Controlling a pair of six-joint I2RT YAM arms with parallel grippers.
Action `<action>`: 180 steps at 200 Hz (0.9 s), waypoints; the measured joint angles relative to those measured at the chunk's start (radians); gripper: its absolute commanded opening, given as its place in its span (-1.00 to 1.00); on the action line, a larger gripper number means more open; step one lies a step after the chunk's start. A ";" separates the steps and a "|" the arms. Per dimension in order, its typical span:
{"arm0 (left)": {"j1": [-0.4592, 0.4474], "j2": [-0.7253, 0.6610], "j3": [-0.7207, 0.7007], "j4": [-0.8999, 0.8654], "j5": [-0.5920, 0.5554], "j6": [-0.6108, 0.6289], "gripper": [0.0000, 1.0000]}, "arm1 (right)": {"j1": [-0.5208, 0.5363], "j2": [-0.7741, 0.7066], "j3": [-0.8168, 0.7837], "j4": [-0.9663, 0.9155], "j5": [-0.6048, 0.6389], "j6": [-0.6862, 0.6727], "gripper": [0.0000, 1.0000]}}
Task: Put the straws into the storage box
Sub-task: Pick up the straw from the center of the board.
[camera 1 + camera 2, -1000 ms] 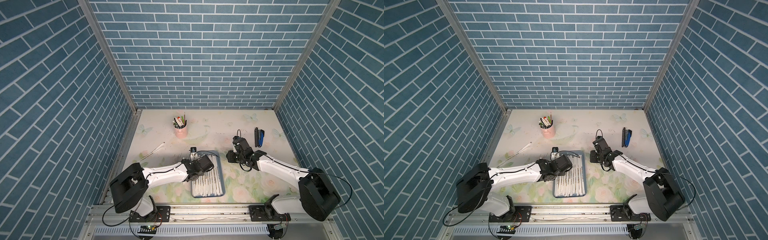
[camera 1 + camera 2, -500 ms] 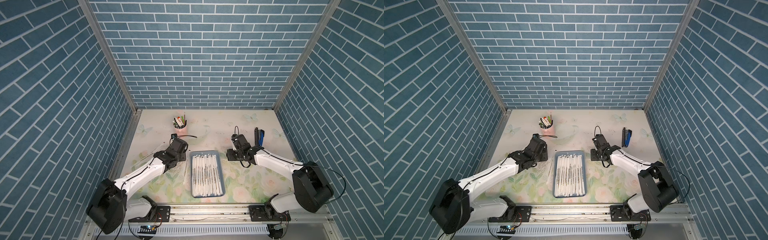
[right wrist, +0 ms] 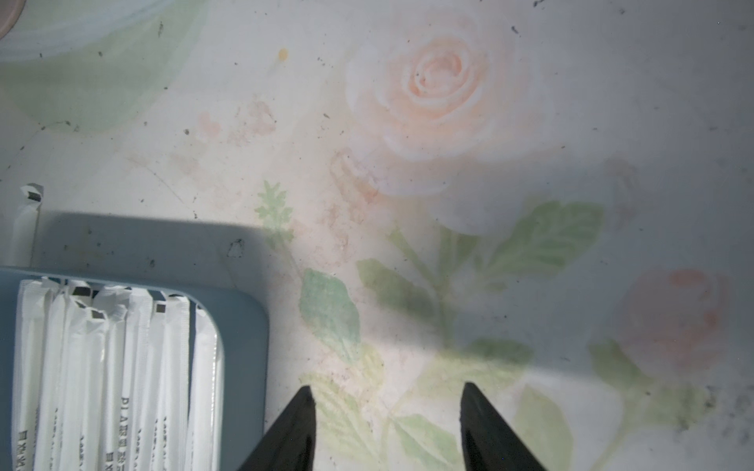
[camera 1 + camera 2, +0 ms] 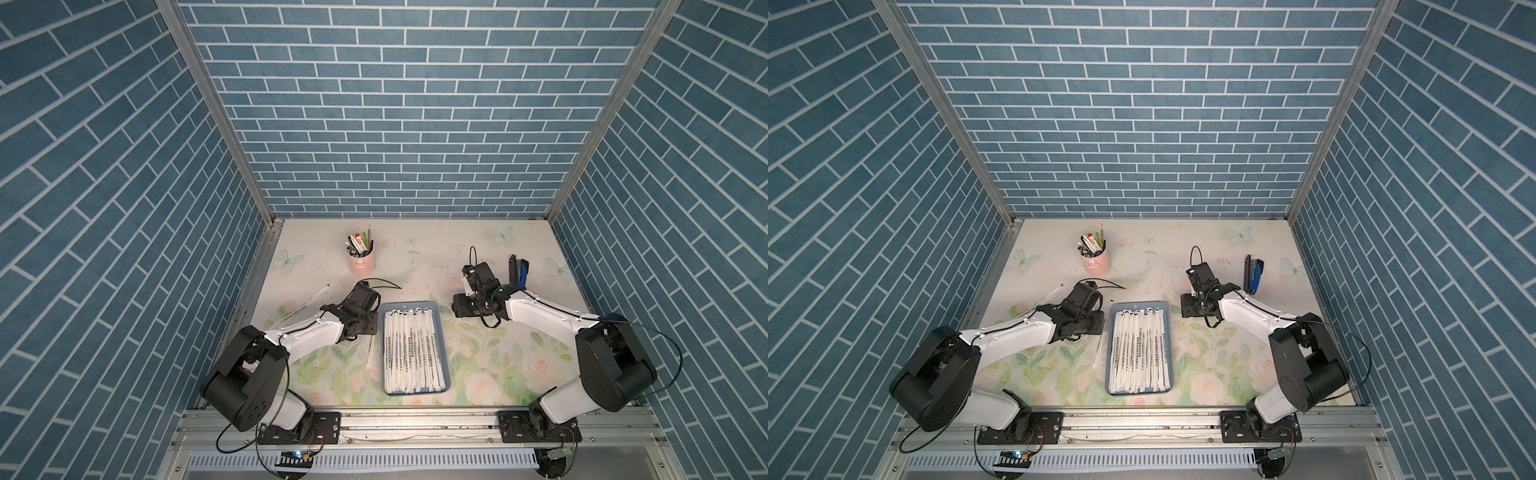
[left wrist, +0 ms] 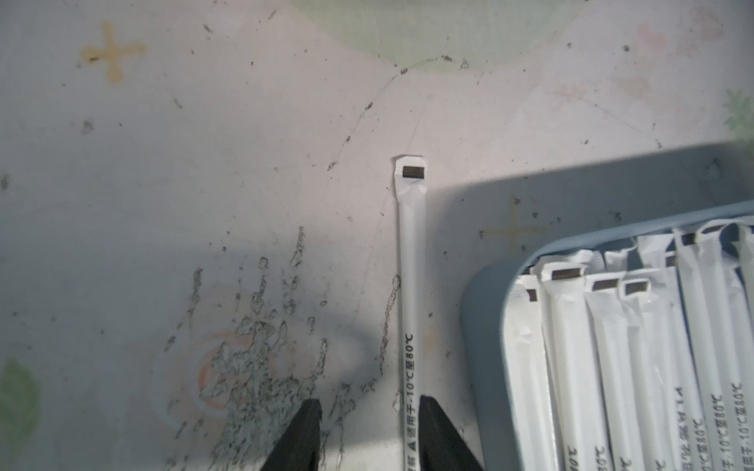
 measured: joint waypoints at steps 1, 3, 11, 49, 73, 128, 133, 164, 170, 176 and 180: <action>0.000 0.002 0.000 0.002 0.000 0.000 -0.18 | 0.000 0.000 0.000 0.001 -0.003 0.000 0.15; 0.000 0.005 0.000 0.003 0.001 0.000 -0.19 | 0.000 0.002 0.000 0.002 -0.006 0.000 0.14; -0.003 0.018 0.000 0.007 0.003 0.000 -0.20 | 0.000 0.003 0.000 0.005 -0.020 0.000 0.15; -0.032 0.068 0.018 0.020 -0.008 -0.002 -0.26 | 0.000 0.003 0.000 0.017 -0.051 0.000 0.14; -0.049 0.090 0.034 0.021 -0.034 -0.005 -0.38 | 0.000 0.003 0.000 0.025 -0.056 0.001 0.13; -0.052 0.098 0.039 0.009 -0.079 -0.023 -0.83 | 0.000 0.003 -0.003 0.038 -0.063 0.001 0.11; -0.052 0.098 0.039 0.008 -0.082 -0.024 -0.85 | 0.000 0.003 -0.003 0.039 -0.063 0.001 0.11; -0.051 0.080 0.039 -0.029 -0.111 -0.035 -0.93 | 0.000 0.003 -0.003 0.039 -0.063 0.000 0.11; -0.050 0.072 0.039 -0.041 -0.120 -0.039 -0.93 | 0.000 0.003 -0.003 0.038 -0.063 0.000 0.11; -0.047 0.060 0.040 -0.055 -0.129 -0.046 -0.93 | 0.000 0.003 -0.003 0.037 -0.063 0.000 0.11; -0.045 0.049 0.040 -0.066 -0.136 -0.051 -0.94 | 0.000 0.003 -0.003 0.037 -0.063 0.000 0.11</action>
